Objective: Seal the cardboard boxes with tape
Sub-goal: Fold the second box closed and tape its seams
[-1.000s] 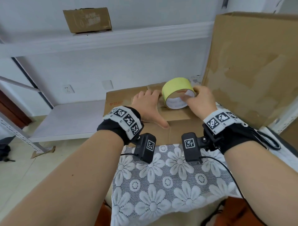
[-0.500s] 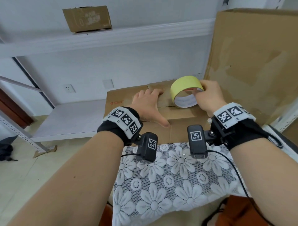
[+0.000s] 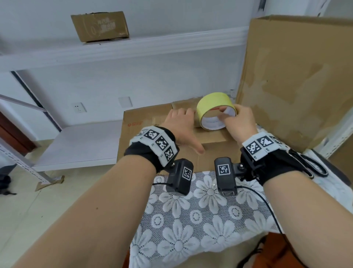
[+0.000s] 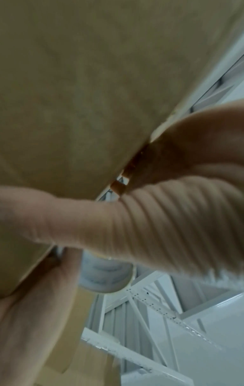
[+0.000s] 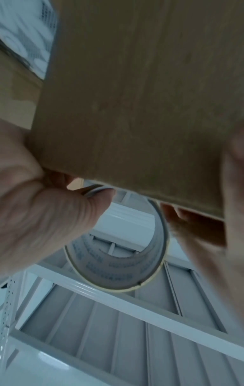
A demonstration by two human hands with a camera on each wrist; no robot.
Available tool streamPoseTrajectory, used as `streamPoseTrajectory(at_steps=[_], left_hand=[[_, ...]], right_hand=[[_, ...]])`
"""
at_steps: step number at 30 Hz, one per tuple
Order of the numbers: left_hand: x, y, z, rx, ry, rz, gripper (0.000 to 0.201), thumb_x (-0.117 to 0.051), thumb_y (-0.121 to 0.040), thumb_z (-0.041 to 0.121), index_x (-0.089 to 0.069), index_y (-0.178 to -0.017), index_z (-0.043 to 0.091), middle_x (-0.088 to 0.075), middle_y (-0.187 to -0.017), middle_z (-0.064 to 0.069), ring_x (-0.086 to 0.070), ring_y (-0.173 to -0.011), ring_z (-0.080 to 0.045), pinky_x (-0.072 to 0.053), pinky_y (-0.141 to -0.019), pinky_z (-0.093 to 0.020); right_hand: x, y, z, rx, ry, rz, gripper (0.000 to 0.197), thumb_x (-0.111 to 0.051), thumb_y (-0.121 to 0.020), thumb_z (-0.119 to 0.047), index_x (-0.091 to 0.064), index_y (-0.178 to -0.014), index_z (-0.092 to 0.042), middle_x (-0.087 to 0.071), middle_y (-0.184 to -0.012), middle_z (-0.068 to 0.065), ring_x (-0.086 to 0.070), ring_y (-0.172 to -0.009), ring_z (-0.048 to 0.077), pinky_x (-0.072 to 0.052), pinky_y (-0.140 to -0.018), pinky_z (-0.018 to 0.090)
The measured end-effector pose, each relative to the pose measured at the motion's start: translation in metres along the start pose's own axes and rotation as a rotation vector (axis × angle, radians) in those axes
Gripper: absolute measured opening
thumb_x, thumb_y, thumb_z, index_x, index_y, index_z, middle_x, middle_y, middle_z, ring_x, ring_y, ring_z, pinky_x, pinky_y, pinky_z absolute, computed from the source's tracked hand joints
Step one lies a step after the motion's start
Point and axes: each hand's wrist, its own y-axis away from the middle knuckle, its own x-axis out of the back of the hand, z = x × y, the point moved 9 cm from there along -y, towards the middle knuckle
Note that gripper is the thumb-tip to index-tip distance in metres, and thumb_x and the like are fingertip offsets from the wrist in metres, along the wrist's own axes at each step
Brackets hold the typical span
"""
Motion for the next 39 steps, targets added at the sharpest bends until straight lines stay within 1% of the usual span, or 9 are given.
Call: streamPoseTrajectory(at_steps=[4, 8, 10, 12, 16, 23, 28, 32, 39], left_hand=[[-0.004, -0.005, 0.003, -0.003, 0.02, 0.054, 0.102, -0.085, -0.058, 0.056, -0.036, -0.133, 0.007, -0.041, -0.134, -0.009, -0.034, -0.129, -0.027, -0.024, -0.114, -0.037], [-0.003, -0.005, 0.001, -0.012, 0.045, 0.073, 0.105, -0.085, -0.059, 0.056, -0.033, -0.138, 0.01, -0.04, -0.136, -0.007, -0.032, -0.13, -0.026, -0.022, -0.115, -0.036], [-0.004, -0.005, 0.001, -0.019, 0.053, 0.077, 0.113, -0.085, -0.059, 0.056, -0.028, -0.145, 0.01, -0.038, -0.14, -0.008, -0.03, -0.133, -0.026, -0.02, -0.117, -0.037], [-0.005, -0.005, 0.001, -0.025, 0.068, 0.076, 0.119, -0.085, -0.058, 0.055, -0.023, -0.15, 0.012, -0.035, -0.144, -0.007, -0.027, -0.137, -0.026, -0.018, -0.119, -0.038], [-0.005, -0.005, 0.002, -0.032, 0.079, 0.076, 0.12, -0.085, -0.059, 0.054, -0.02, -0.152, 0.014, -0.033, -0.148, -0.007, -0.025, -0.139, -0.025, -0.016, -0.118, -0.037], [-0.005, -0.008, 0.009, -0.025, 0.053, 0.062, 0.123, -0.084, -0.058, 0.057, -0.014, -0.153, 0.02, -0.033, -0.145, -0.012, -0.025, -0.139, -0.03, -0.013, -0.12, -0.042], [-0.009, -0.015, 0.02, 0.002, 0.017, 0.064, 0.123, -0.083, -0.054, 0.061, -0.018, -0.15, 0.019, -0.033, -0.145, -0.008, -0.026, -0.14, -0.033, -0.004, -0.119, -0.055], [-0.011, -0.015, 0.018, 0.008, 0.0, 0.057, 0.12, -0.082, -0.055, 0.062, -0.021, -0.148, 0.018, -0.033, -0.146, -0.007, -0.025, -0.14, -0.033, -0.004, -0.119, -0.057], [-0.011, -0.016, 0.019, -0.004, 0.009, 0.044, 0.117, -0.082, -0.057, 0.06, -0.021, -0.148, 0.02, -0.032, -0.146, -0.008, -0.024, -0.14, -0.033, -0.003, -0.119, -0.057]], right_hand=[[-0.002, 0.0, 0.001, 0.011, -0.009, -0.002, 0.006, -0.064, -0.085, -0.016, -0.067, -0.09, -0.013, -0.067, -0.093, 0.009, -0.062, -0.087, 0.025, -0.051, -0.077, 0.035], [-0.004, -0.002, -0.001, 0.042, 0.048, -0.03, 0.019, -0.055, -0.09, -0.013, -0.062, -0.085, 0.004, -0.063, -0.089, 0.023, -0.06, -0.084, 0.035, -0.049, -0.072, 0.041], [-0.001, -0.004, -0.005, 0.065, 0.111, -0.035, 0.017, -0.052, -0.093, -0.011, -0.058, -0.08, -0.002, -0.057, -0.081, 0.017, -0.054, -0.078, 0.028, -0.043, -0.069, 0.036], [0.009, -0.007, -0.008, 0.081, 0.165, -0.014, 0.015, -0.048, -0.094, -0.007, -0.057, -0.082, -0.004, -0.056, -0.083, 0.015, -0.051, -0.078, 0.025, -0.039, -0.067, 0.033], [0.026, -0.015, -0.009, 0.081, 0.16, 0.025, 0.016, -0.046, -0.09, 0.002, -0.061, -0.092, 0.009, -0.062, -0.094, 0.026, -0.047, -0.076, 0.021, -0.034, -0.064, 0.029], [0.027, -0.007, -0.012, 0.115, 0.178, 0.045, 0.02, -0.045, -0.091, 0.002, -0.063, -0.101, 0.002, -0.063, -0.095, 0.019, -0.056, -0.085, 0.031, -0.046, -0.071, 0.036], [0.024, -0.005, -0.003, 0.071, 0.137, 0.076, 0.015, -0.049, -0.091, -0.005, -0.062, -0.095, 0.001, -0.058, -0.082, 0.013, -0.051, -0.076, 0.026, -0.041, -0.066, 0.033], [0.014, -0.005, 0.02, -0.047, 0.067, 0.052, 0.016, -0.061, -0.085, -0.015, -0.063, -0.088, 0.0, -0.061, -0.081, 0.014, -0.053, -0.074, 0.024, -0.039, -0.065, 0.03], [0.013, -0.007, 0.018, -0.052, -0.002, 0.007, 0.016, -0.056, -0.092, -0.018, -0.058, -0.077, -0.016, -0.054, -0.07, 0.004, -0.049, -0.065, 0.021, -0.037, -0.061, 0.027]])
